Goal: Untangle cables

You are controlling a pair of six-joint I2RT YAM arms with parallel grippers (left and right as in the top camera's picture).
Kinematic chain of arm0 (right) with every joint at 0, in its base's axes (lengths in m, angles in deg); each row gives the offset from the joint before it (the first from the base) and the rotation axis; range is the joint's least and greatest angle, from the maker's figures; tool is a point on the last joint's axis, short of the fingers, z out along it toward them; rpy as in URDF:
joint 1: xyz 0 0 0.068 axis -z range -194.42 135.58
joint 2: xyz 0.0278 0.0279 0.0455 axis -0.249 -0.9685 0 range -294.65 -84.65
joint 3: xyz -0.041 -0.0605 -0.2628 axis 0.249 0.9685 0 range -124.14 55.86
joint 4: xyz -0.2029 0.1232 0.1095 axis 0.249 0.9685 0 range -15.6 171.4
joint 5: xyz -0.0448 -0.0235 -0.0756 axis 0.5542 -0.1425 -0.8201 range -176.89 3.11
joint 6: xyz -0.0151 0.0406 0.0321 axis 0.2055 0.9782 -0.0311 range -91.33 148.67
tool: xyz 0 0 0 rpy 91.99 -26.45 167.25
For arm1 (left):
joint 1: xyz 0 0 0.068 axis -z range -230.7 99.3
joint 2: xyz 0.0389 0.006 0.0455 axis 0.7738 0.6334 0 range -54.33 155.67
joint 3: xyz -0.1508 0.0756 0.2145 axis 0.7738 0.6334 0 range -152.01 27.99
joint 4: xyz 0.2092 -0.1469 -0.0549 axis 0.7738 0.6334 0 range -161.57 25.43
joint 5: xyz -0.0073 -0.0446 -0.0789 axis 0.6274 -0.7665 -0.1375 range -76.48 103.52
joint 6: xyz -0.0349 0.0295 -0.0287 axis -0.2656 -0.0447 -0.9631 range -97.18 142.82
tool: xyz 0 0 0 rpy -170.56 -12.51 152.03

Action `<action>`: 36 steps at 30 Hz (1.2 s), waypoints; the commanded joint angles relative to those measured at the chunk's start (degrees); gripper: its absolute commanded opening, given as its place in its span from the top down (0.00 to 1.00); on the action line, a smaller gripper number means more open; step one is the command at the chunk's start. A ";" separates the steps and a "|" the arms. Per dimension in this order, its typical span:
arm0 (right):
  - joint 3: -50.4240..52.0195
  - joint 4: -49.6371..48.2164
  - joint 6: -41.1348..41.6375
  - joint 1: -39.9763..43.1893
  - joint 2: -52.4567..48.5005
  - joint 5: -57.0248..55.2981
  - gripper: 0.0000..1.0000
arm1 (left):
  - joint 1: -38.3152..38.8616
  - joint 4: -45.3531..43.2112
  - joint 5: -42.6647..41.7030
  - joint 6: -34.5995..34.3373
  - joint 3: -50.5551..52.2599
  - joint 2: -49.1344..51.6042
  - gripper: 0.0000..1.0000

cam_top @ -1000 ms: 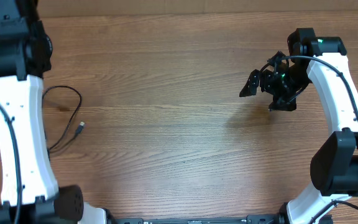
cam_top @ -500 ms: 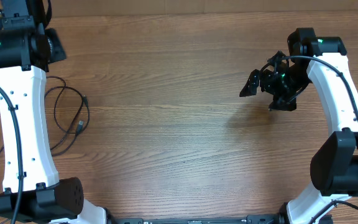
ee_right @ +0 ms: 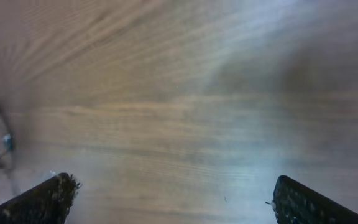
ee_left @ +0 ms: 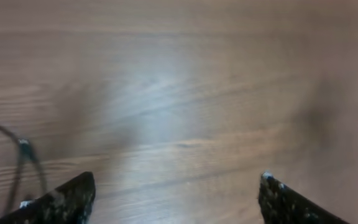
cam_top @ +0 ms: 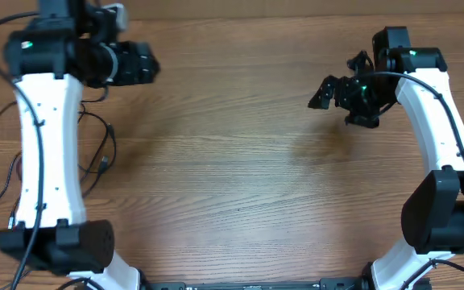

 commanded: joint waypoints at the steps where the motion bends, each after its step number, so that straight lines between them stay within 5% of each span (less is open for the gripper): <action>1: -0.07 -2.62 0.57 -2.73 1.22 -7.45 0.00 | 4.39 3.04 3.10 3.17 -0.11 3.91 0.05; 9: -0.07 5.99 0.55 -3.34 1.22 -10.95 0.00 | 8.41 20.13 11.28 -1.29 -0.11 11.17 0.00; 20: -0.07 25.90 -0.28 -2.60 1.33 -16.90 0.00 | 8.52 20.39 8.22 -1.66 18.43 10.23 0.01; 29: 7.26 24.55 0.13 -2.71 8.28 -17.49 0.00 | 8.52 17.92 8.94 -1.20 37.31 -2.34 0.01; 36: 16.83 14.23 0.17 -2.71 24.90 -17.55 0.00 | 8.52 8.63 9.20 -4.02 44.52 -18.69 0.00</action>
